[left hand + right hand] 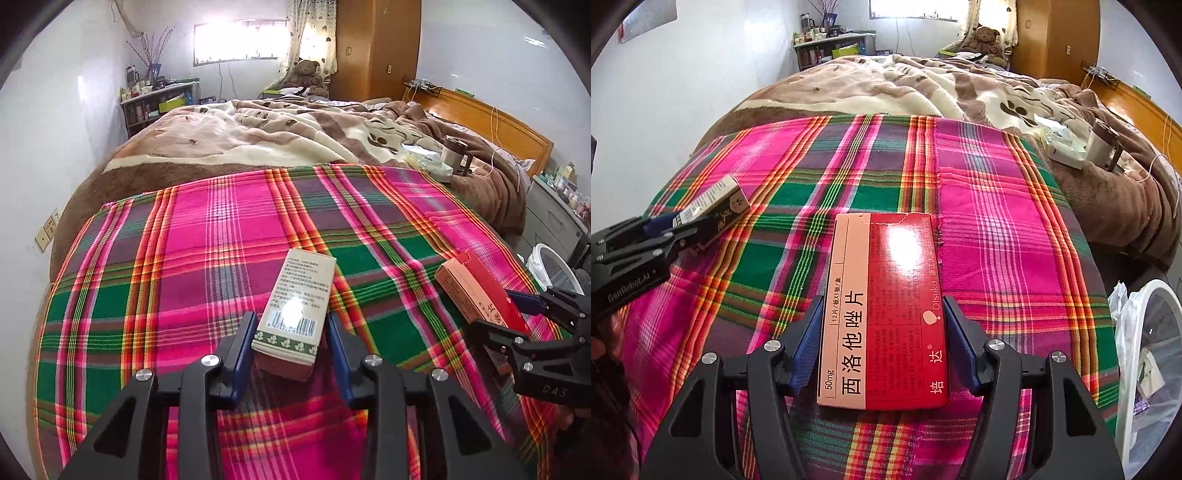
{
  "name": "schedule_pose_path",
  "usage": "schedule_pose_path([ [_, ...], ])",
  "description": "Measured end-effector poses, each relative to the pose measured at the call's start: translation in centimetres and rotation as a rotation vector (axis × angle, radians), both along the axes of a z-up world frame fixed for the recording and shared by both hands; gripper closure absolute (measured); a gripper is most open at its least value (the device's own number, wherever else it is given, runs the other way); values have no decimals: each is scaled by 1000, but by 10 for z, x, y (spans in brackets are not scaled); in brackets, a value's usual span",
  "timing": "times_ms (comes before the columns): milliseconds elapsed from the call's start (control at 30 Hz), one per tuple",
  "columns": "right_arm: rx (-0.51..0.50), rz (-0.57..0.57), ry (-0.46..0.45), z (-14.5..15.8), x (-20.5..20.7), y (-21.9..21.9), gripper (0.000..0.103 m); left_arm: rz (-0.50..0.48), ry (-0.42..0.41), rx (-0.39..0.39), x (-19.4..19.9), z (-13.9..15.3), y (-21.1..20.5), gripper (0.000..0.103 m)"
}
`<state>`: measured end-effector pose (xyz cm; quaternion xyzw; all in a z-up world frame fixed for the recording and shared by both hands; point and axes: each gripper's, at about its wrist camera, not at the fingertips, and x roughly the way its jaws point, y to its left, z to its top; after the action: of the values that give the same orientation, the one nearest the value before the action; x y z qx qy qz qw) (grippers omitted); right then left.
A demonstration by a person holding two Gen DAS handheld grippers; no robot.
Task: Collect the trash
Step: 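Grasp the red medicine box with the right tool while the left tool grasps the small white box, then lift and carry both boxes over the wastebasket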
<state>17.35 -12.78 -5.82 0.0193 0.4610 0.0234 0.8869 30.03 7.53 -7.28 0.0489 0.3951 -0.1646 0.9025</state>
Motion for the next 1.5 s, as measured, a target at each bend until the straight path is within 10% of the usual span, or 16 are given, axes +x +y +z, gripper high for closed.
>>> schedule_pose_path([
  [767,60,-26,-77,28,-38,-27,40,8,-18,-69,-65,28,-28,71],
  [1200,73,-43,-84,31,-49,-41,40,32,115,-25,-54,-8,-48,69],
  [1500,85,-55,-90,31,-55,-51,40,18,32,-45,-74,19,-55,72],
])
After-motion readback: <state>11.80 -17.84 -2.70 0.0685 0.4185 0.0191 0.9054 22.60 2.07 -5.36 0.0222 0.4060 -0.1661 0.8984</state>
